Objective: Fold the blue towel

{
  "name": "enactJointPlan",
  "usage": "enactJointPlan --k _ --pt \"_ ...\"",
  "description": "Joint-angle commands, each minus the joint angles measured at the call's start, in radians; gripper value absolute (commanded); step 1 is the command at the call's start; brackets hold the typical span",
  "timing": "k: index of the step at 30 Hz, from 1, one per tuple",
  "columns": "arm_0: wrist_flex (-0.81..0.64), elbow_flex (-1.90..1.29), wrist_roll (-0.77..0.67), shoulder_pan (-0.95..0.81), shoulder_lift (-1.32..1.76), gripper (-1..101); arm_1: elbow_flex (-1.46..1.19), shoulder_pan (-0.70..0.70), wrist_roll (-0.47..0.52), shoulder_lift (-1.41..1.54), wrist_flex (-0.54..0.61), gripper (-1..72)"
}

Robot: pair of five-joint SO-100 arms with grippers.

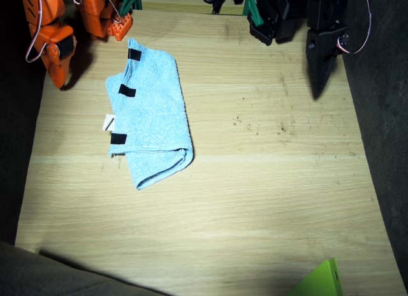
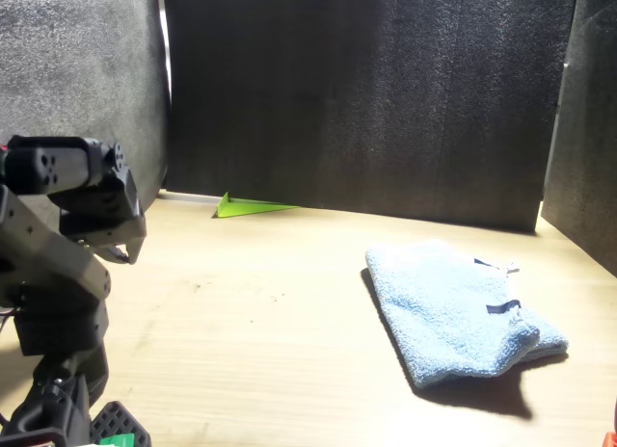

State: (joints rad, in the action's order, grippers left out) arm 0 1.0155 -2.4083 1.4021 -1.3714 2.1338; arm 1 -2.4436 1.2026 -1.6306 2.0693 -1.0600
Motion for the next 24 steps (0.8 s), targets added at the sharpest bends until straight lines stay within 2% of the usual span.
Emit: enactJointPlan --k 1,8,11,13,19,24 --pt "0.0 0.018 -0.012 -0.018 -0.008 0 -0.026 -0.005 -0.003 0.094 0.0 -0.1" --pt "0.037 -0.052 -0.023 -0.031 0.121 0 -0.164 -0.006 0.031 0.46 -0.075 -0.1" --pt "0.103 -0.143 -0.015 -0.034 0.328 0 -0.253 0.003 0.034 0.772 -0.169 -0.1" --pt "0.16 -0.21 0.0 -0.038 0.511 0 -0.322 0.011 0.034 1.077 -0.287 -0.1" --pt "0.218 -0.249 0.02 -0.014 0.64 0 -0.33 -0.008 0.002 1.08 -0.258 -0.1" --pt "0.259 -0.273 -0.06 -0.098 0.727 0 -0.342 -0.035 -0.028 1.08 -0.213 -0.1"
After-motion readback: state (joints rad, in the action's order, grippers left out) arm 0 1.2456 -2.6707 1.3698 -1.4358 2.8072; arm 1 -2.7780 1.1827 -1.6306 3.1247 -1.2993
